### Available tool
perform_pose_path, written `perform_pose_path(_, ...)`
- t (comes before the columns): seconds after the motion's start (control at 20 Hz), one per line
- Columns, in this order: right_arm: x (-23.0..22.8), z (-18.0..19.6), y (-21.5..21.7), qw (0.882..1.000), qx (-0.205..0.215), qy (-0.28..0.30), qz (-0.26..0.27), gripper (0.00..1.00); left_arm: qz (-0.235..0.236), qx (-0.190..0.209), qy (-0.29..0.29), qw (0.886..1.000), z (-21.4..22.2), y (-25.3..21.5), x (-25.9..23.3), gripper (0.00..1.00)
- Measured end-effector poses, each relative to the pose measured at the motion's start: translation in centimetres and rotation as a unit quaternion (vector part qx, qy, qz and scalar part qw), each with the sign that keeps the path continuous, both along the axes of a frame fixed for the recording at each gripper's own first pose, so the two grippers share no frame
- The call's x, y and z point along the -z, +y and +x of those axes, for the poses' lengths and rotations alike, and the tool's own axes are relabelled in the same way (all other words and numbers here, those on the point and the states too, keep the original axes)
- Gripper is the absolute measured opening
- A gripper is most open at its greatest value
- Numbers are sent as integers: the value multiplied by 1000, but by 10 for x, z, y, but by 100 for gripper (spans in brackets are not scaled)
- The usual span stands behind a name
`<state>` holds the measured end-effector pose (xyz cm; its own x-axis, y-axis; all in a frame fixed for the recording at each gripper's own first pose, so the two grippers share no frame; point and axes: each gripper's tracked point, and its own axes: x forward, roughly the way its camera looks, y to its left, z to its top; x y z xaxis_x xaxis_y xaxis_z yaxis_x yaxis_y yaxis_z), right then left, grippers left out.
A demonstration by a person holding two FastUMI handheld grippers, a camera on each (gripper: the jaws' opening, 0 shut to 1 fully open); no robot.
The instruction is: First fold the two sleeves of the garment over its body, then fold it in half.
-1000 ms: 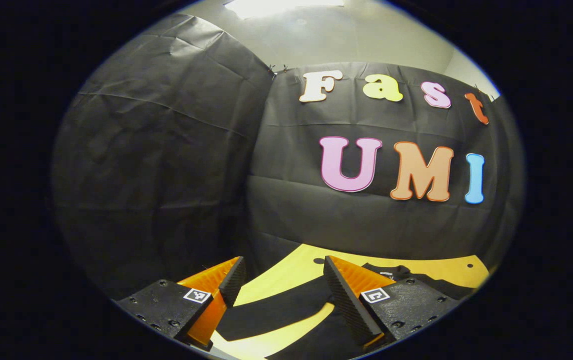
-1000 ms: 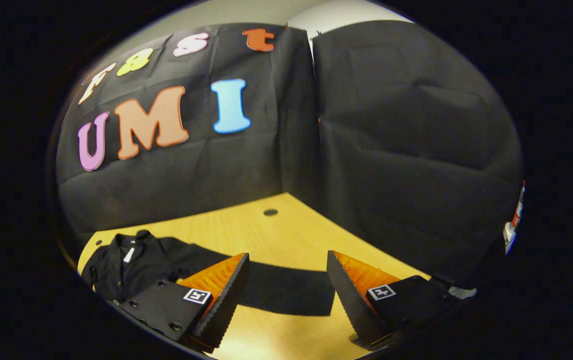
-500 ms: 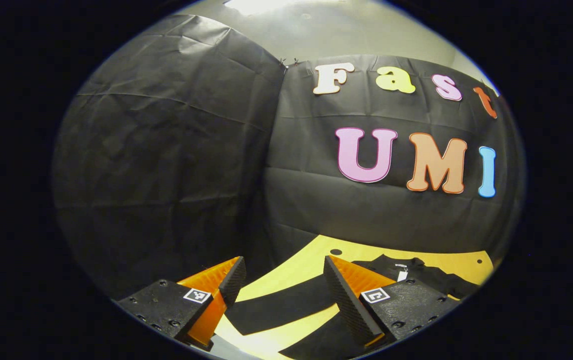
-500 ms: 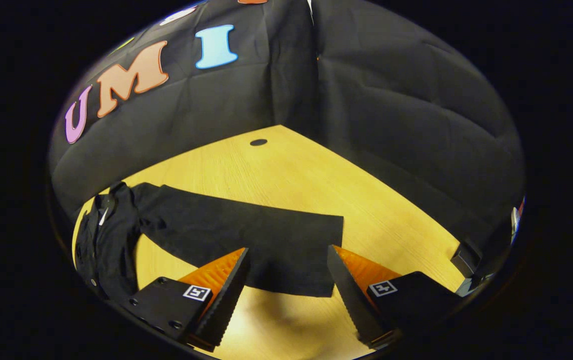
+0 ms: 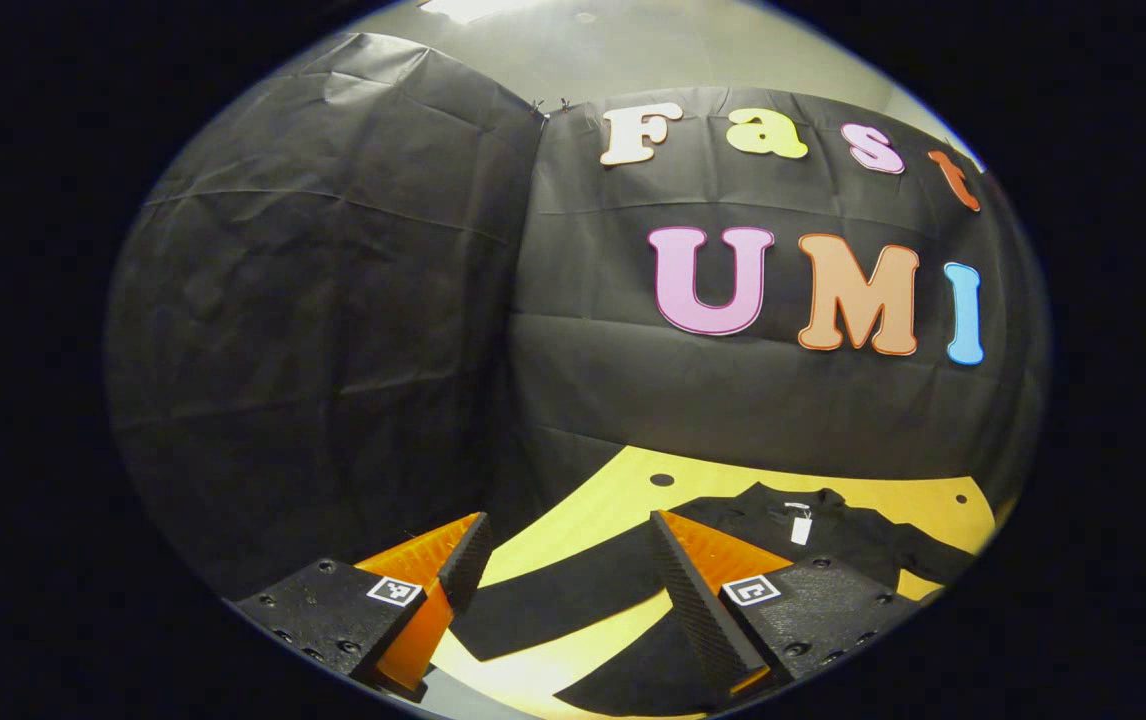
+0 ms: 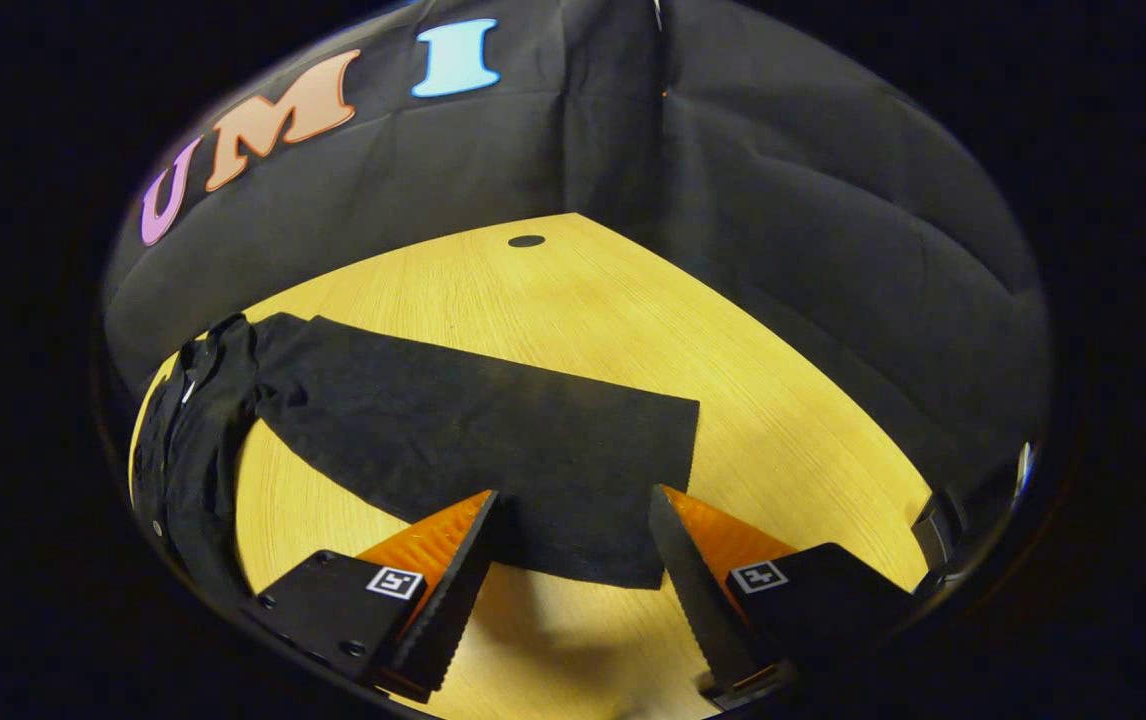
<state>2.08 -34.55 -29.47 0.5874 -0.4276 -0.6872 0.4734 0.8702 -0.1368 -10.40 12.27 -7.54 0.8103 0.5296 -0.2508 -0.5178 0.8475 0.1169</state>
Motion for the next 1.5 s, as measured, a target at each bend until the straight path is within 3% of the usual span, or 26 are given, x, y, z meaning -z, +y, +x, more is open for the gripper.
perform_pose_path(0.25, 2, 6, 3, 1000, 16, -10, 23, 37, -34, 4, 4, 999, 7, -1, 18, 92)
perform_pose_path(0.35, 4, 8, 10, 999, 13, -9, 27, 21, -44, 1, 5, 999, 7, 3, 23, 92)
perform_pose_path(0.45, 4, 8, 11, 999, 19, -7, 28, 12, -52, -2, 2, 999, 7, 5, 25, 92)
perform_pose_path(0.6, 1, 10, 14, 998, 40, -15, 47, 3, -60, -6, 1, 998, 5, 12, 29, 92)
perform_pose_path(0.7, -9, 11, 14, 998, 43, -24, 42, 6, -62, -9, 0, 998, 3, 17, 28, 92)
perform_pose_path(0.85, -42, 32, 25, 998, 13, -59, 12, 2, -65, -17, -3, 998, -3, 26, 29, 93)
perform_pose_path(1.0, -76, 62, 47, 997, -29, -75, 0, 6, -77, -29, -4, 997, -13, 35, 34, 93)
perform_pose_path(1.3, -123, 134, 139, 985, -114, -127, 11, 6, -86, -79, -14, 993, -56, 74, 34, 92)
perform_pose_path(1.5, -124, 184, 241, 971, -201, -125, 23, 6, -37, -116, 9, 993, -101, 111, 28, 92)
